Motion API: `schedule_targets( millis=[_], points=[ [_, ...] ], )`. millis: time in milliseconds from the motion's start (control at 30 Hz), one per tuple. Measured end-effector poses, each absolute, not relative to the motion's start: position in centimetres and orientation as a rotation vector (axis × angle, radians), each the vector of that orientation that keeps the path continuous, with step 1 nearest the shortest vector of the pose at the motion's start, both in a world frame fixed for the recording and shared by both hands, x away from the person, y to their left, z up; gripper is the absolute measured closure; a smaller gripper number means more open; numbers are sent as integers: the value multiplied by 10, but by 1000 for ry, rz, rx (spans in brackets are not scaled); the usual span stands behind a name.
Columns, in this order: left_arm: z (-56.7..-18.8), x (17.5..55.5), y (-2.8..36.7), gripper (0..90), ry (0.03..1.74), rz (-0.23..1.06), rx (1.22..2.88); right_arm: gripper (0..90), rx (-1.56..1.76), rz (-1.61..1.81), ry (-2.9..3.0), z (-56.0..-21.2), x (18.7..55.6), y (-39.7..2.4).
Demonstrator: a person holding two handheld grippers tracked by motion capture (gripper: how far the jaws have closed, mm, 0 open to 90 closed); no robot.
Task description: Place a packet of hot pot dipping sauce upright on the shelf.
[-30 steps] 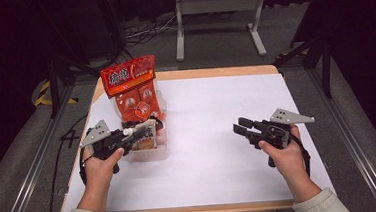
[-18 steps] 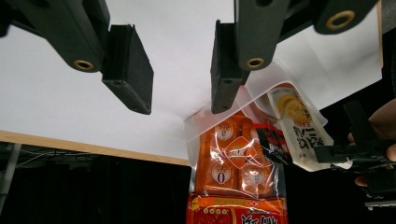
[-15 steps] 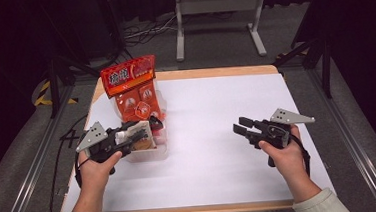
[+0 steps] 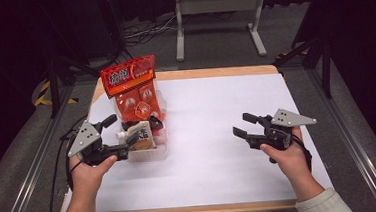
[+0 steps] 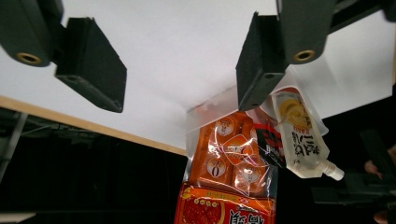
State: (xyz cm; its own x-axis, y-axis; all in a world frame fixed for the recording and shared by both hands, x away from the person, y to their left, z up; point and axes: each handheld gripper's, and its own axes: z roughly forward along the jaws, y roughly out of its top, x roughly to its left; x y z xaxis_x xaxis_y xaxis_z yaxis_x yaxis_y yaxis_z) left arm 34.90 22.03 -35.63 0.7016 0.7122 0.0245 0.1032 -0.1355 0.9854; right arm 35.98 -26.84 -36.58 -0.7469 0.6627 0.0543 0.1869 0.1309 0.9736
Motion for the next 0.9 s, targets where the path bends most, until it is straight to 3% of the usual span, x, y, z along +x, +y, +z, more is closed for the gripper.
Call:
schedule_targets(
  millis=[267, 900],
  points=[
    [-359, 333, 241, 57, 707, 617, 1773, 247, 774, 1600, 1993, -366, 351, -288],
    [-396, 320, 268, 26, 856, 561, 1784, 145, 945, 1500, 1935, -389, 326, -346]
  ],
)
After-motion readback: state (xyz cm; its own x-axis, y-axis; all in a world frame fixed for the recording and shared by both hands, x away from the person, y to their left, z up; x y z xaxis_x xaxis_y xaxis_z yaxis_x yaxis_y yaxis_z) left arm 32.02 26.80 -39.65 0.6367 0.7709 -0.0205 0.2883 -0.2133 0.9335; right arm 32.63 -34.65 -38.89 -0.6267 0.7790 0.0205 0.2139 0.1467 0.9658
